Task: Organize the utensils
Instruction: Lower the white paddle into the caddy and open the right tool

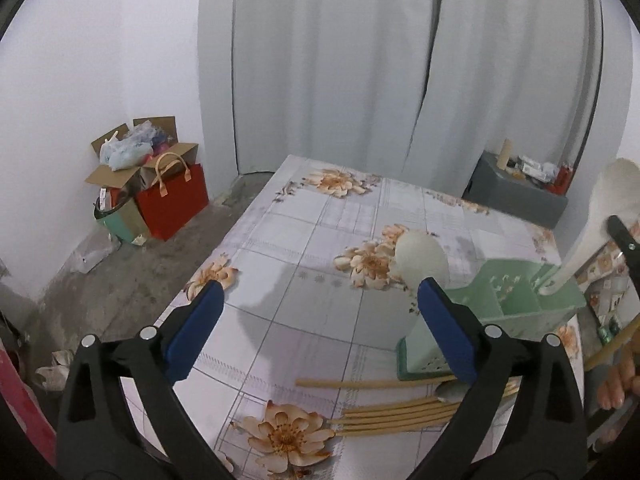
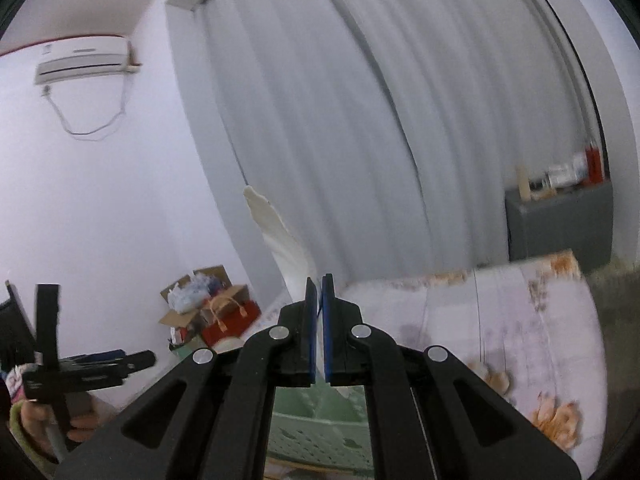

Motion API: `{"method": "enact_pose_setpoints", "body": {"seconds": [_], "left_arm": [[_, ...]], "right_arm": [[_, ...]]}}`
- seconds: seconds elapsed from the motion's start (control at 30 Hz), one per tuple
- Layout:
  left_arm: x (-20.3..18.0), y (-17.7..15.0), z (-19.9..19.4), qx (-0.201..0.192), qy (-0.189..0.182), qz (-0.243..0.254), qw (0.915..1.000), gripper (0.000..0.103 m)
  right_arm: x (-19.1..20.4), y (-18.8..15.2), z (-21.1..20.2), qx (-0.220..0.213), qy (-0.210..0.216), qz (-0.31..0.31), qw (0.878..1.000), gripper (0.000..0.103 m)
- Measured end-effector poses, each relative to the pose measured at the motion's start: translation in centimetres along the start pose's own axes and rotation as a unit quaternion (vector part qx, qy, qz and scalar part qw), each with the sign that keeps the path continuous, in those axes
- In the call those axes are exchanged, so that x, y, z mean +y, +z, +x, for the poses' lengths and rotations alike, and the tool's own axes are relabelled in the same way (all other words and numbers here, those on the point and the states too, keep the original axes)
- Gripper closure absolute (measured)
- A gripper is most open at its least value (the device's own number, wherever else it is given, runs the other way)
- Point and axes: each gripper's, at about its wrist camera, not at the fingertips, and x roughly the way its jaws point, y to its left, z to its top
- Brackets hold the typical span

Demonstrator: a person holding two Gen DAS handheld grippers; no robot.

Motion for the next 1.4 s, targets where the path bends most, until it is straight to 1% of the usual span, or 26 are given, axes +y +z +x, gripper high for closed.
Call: {"method": "enact_pose_setpoints", "body": {"seconds": [0.07,0.2,0.33,0.4,0.63,0.77,1.03,1.2,1.37,1.4], "left_arm": [[-0.2,-0.3,0.3,0.007,0.01,0.007,0.9999,0.009],[-0.3,-0.4,0.4,0.014,0.022,0.002,0.9996,0.009],[-0.3,-0.1,-0.1,-0.008,0.075,0.012,0.9971,0.009],[-0.1,0.1,-0.3,-0.011,0.087,0.013,0.9961,0.009],[1.3,0.8,-0.6,-0.006,0.122,-0.02,0.9923,0.009],[2.3,1.4,-1.2,-0.017,0.146,-0.039,0.9885,0.009],[4.1,2.5,-2.8,-0.034,0.169,-0.062,0.983,0.009],[4.6,2.7,-3.4,-0.039,0.178,-0.069,0.9808,0.008],[5.2,2.8,-3.9,-0.043,0.185,-0.076,0.9788,0.008],[5.3,2.8,-3.9,-0.043,0.186,-0.079,0.9785,0.008]], "right_arm": [[-0.4,-0.3,0.5,0.008,-0.007,0.005,1.0,0.1],[-0.7,-1.3,1.4,0.026,-0.022,-0.005,0.999,0.1],[-0.6,-1.8,2.0,0.042,-0.035,-0.019,0.998,0.1],[-0.4,-2.1,2.1,0.048,-0.04,-0.027,0.998,0.1],[-0.6,-2.3,2.2,0.061,-0.055,-0.037,0.996,0.1],[-0.7,-2.5,2.2,0.07,-0.062,-0.04,0.995,0.1],[0.0,-2.6,1.9,0.072,-0.069,-0.059,0.993,0.1],[0.1,-2.6,1.9,0.083,-0.074,-0.058,0.992,0.1],[0.7,-2.6,1.6,0.092,-0.082,-0.074,0.99,0.098],[0.8,-2.6,1.5,0.092,-0.083,-0.076,0.989,0.095]]}}
